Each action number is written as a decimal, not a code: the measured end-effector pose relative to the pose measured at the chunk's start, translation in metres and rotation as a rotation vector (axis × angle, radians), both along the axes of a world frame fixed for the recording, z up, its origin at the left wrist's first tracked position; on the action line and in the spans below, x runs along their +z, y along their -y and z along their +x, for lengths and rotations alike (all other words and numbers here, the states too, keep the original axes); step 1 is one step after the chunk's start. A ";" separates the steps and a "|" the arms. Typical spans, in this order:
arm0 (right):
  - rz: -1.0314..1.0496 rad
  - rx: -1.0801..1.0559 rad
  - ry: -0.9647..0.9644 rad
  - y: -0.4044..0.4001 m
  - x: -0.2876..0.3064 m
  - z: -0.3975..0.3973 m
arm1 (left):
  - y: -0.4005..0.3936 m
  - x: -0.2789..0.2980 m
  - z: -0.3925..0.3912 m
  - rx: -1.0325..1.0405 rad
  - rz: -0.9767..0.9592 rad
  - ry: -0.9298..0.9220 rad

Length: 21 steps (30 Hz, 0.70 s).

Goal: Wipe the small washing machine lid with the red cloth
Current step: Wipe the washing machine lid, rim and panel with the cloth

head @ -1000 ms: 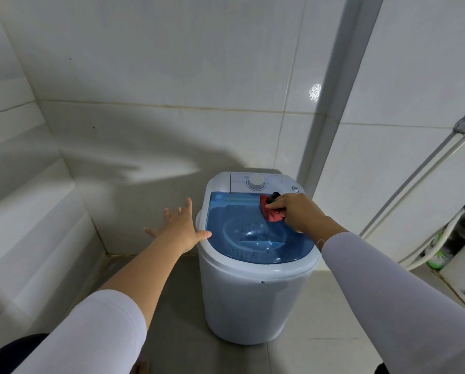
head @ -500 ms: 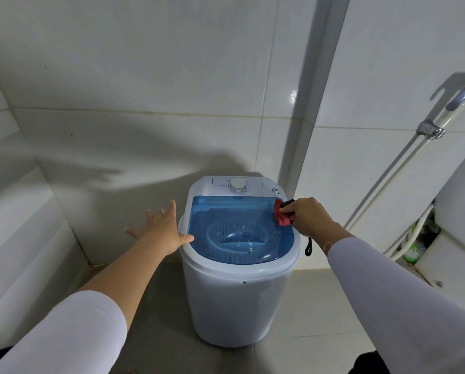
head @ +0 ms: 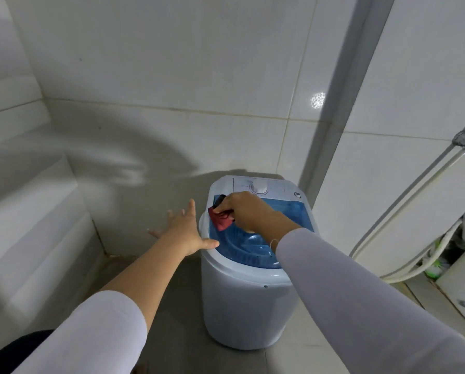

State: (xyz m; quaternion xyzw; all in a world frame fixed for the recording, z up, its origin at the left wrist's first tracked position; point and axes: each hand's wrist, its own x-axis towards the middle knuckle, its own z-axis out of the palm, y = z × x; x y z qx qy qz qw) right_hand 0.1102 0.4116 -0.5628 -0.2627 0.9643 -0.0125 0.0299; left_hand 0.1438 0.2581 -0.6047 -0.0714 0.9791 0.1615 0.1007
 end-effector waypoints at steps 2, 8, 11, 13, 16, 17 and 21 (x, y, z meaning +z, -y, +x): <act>0.051 0.026 0.022 0.005 -0.009 0.003 | 0.001 -0.002 -0.002 0.000 0.038 0.000; 0.030 0.042 0.029 -0.001 -0.010 0.011 | 0.004 -0.004 -0.002 0.003 0.051 0.017; 0.008 0.026 0.046 -0.006 -0.013 0.009 | 0.002 -0.005 0.000 0.008 0.049 0.007; 0.001 0.008 0.048 -0.010 -0.014 0.009 | 0.001 -0.004 0.002 0.014 0.046 0.002; -0.011 -0.022 0.050 -0.017 -0.014 0.010 | 0.000 -0.004 0.004 0.016 0.025 -0.003; -0.008 -0.028 0.046 -0.020 -0.013 0.011 | 0.000 -0.005 0.004 0.018 0.020 -0.005; -0.022 -0.062 0.022 -0.033 -0.015 0.015 | -0.002 -0.004 0.006 0.024 0.006 -0.007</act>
